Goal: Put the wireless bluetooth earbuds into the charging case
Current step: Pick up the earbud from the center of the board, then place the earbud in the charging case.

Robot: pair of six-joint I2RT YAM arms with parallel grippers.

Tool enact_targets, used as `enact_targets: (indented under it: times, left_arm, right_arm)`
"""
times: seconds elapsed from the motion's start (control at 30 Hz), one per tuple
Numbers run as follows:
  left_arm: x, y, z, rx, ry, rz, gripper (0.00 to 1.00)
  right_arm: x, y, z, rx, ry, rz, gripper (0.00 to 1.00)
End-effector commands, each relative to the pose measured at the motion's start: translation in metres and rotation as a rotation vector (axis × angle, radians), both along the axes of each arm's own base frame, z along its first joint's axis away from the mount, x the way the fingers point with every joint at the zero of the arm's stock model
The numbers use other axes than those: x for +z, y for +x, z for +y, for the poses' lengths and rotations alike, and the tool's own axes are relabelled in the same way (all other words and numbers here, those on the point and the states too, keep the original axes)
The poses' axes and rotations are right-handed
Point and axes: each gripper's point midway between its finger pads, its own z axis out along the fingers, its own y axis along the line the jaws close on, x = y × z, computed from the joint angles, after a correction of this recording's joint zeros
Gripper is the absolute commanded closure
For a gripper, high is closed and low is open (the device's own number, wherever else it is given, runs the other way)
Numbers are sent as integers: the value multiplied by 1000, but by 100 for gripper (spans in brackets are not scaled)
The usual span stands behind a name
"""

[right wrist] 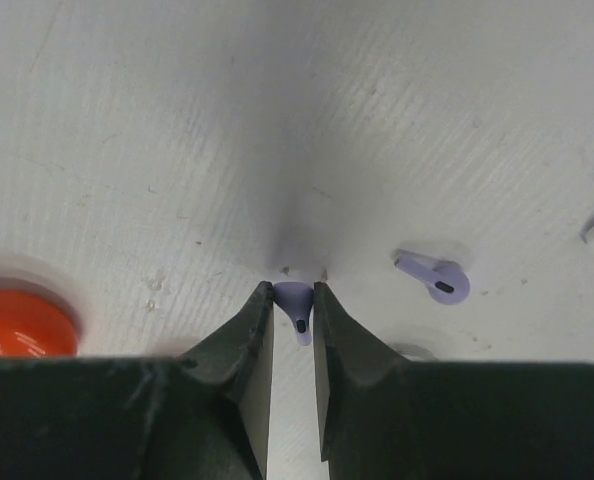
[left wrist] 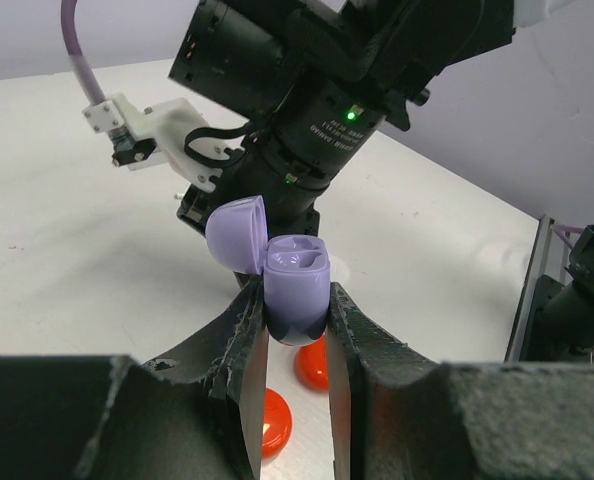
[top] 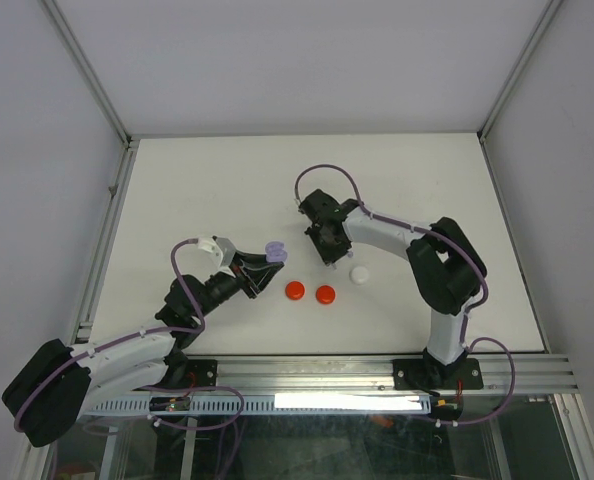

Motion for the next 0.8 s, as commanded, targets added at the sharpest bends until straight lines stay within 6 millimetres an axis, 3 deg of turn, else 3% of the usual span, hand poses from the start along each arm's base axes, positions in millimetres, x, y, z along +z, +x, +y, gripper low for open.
enact_targets:
  times: [0.0,0.27,0.53,0.63,0.77]
  left_arm:
    - [17,0,4,15,-68,-48,100]
    - [31,-2,0,-12,-98,-96,100]
    - [53,-6,-5,-49,-132,-187,100]
    - [62,-7,-8,-63,-137,-219,100]
    - [74,-10,-10,-79,-153,-270,100]
  right_arm:
    - [62,13,4,0,96,-160,86]
    - [165,24,13,-31,338,-437,86]
    - [269,-3,28,5,651,-710,88]
    - [295,-19,35,42,759,-772,88]
    - [316,-42,48,98,885,-811,88]
